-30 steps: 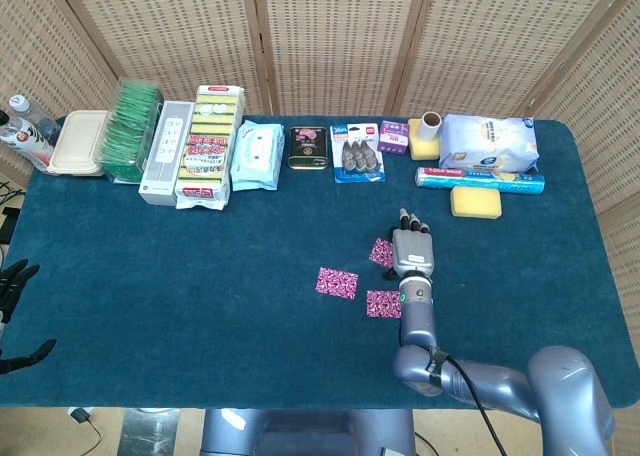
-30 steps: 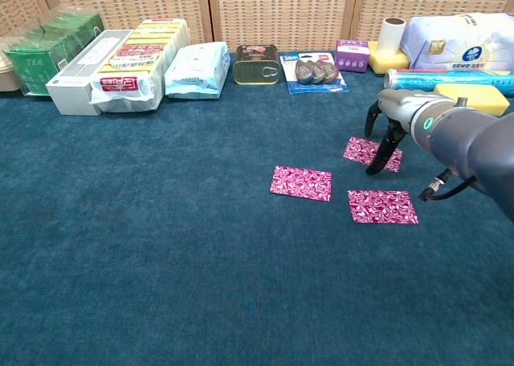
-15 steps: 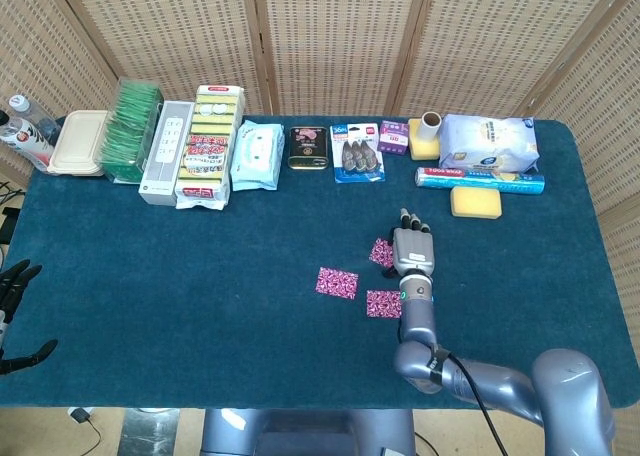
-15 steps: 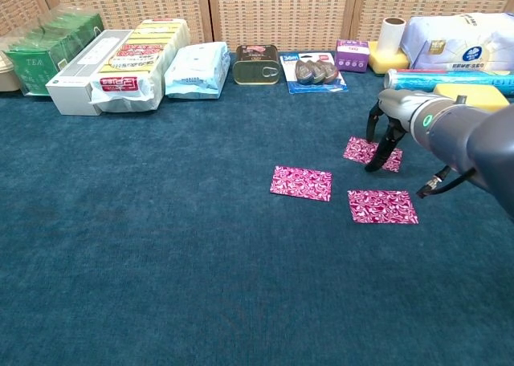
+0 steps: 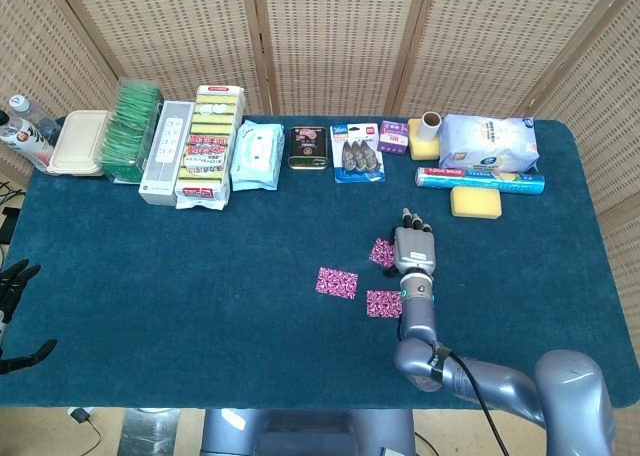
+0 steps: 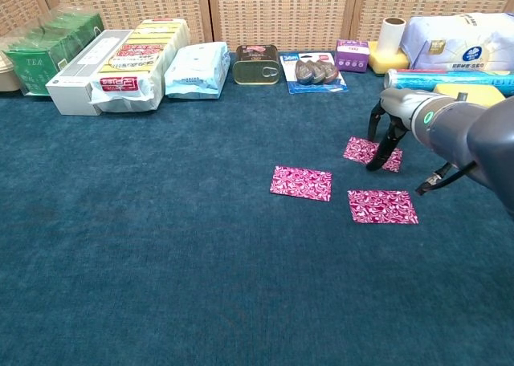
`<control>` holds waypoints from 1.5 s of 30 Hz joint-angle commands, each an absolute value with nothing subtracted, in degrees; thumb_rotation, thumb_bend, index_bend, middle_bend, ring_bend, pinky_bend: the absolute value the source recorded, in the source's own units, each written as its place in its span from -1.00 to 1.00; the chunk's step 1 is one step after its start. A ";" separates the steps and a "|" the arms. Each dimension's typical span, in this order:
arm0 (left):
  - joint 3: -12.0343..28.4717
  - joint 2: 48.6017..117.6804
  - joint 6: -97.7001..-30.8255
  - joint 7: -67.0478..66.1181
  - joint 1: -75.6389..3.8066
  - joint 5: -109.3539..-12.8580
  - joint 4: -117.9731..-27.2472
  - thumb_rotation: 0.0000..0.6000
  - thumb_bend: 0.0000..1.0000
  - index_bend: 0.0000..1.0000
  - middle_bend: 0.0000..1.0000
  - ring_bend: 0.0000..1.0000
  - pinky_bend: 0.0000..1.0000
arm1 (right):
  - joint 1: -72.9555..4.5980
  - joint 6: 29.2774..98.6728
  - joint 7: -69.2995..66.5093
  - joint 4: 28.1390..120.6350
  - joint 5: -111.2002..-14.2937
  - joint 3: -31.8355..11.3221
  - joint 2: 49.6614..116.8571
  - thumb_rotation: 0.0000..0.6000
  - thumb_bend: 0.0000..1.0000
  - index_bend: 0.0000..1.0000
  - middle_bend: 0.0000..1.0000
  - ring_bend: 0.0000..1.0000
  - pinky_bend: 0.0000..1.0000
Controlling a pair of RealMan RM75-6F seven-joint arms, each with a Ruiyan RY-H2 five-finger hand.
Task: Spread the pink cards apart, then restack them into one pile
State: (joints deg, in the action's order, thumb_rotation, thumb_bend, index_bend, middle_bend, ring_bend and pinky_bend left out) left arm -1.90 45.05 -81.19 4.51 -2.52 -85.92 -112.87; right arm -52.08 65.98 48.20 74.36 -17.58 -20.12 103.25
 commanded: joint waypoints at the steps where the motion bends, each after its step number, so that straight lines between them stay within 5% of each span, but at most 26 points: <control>1: -1.90 45.07 -81.23 4.51 -2.50 -85.92 -112.85 1.00 -0.58 -1.00 -1.00 -1.00 -0.87 | -52.01 66.05 48.31 74.27 -17.58 -20.27 103.36 0.91 -0.59 -0.25 -1.00 -1.00 -0.76; 20: -1.89 45.09 -81.15 4.39 -2.53 -85.81 -112.87 1.00 -0.58 -1.00 -1.00 -1.00 -0.88 | -51.84 65.06 49.67 72.52 -16.67 -21.22 104.08 0.91 -0.58 -0.25 -1.00 -1.00 -0.76; 36: -1.92 45.16 -81.03 4.17 -2.59 -85.80 -112.94 1.00 -0.58 -1.00 -1.00 -1.00 -0.87 | -51.56 65.01 49.98 71.64 -17.34 -21.38 104.59 1.00 -0.45 -0.01 -1.00 -1.00 -0.70; 45: -1.91 45.19 -80.83 3.99 -2.70 -85.72 -112.97 1.00 -0.58 -1.00 -1.00 -1.00 -0.87 | -51.13 66.60 49.84 77.93 -19.86 -21.47 102.39 1.00 -0.44 -0.01 -1.00 -1.00 -0.70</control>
State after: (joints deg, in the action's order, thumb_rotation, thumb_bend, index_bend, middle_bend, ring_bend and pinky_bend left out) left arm -1.90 45.18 -80.88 4.02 -2.68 -85.71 -112.96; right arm -51.15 65.75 49.67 75.32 -18.75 -21.44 103.39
